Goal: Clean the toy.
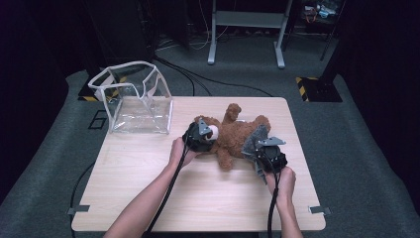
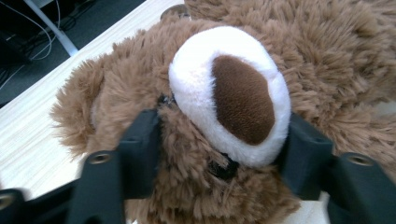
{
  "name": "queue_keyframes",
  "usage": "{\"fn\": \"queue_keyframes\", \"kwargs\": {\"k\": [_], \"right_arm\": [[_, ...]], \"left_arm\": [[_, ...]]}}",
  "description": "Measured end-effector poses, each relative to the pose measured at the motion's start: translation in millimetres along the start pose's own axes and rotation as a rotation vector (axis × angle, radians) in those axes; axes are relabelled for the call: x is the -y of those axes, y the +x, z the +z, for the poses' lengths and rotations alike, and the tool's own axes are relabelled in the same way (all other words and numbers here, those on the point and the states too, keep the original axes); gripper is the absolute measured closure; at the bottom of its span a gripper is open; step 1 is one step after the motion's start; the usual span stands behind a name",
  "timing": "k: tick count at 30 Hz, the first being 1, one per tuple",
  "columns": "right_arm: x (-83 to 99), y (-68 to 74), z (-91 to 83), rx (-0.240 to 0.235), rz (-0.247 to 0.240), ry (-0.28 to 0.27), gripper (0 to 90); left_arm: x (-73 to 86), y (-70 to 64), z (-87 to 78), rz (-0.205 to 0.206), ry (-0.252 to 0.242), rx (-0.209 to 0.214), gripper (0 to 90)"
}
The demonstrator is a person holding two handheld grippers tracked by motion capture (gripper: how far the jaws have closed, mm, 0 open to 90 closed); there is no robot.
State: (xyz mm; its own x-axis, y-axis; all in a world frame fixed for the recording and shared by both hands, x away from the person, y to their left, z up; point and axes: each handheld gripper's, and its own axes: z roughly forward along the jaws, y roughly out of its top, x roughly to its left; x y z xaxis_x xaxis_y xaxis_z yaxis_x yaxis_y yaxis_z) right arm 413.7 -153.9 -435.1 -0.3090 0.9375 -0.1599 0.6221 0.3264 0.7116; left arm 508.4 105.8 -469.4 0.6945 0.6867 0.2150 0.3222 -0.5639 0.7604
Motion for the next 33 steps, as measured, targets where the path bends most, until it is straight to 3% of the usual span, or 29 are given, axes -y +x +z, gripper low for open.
{"fn": "queue_keyframes", "kwargs": {"k": [1,5,9,12,15,19,26,30,33], "right_arm": [[-0.4,-0.2,1.2,0.003,0.003,0.001,72.7],[-1.1,1.8,-1.5,0.002,0.015,-0.029,72.8],[-3.2,18.9,-10.7,-0.042,-0.019,-0.079,72.8],[-4.4,34.3,-6.2,-0.057,-0.038,-0.062,72.8],[-4.3,39.6,8.5,-0.05,-0.047,-0.033,72.8],[-0.4,35.1,28.3,-0.009,-0.049,-0.002,73.0],[11.6,11.3,30.5,0.087,-0.023,0.043,73.2],[20.8,-7.3,32.4,0.099,0.018,0.071,73.1],[19.0,-8.5,25.4,0.083,0.043,0.049,72.9]], "left_arm": [[0.9,0.8,0.0,-0.025,-0.009,0.007,45.7],[0.8,1.2,-3.9,-0.054,0.005,0.02,51.5],[-2.6,3.0,-8.2,-0.11,0.027,0.042,53.2],[-6.5,2.9,-10.6,-0.149,0.047,0.06,53.8],[-8.4,6.5,-8.6,-0.155,0.07,0.068,53.8],[-11.0,13.6,-2.5,-0.184,0.1,0.102,53.6],[-12.7,22.7,4.7,-0.193,0.121,0.133,53.0],[-10.7,26.6,7.8,-0.211,0.115,0.153,52.9],[-9.7,28.4,8.9,-0.227,0.111,0.155,52.8]]}}
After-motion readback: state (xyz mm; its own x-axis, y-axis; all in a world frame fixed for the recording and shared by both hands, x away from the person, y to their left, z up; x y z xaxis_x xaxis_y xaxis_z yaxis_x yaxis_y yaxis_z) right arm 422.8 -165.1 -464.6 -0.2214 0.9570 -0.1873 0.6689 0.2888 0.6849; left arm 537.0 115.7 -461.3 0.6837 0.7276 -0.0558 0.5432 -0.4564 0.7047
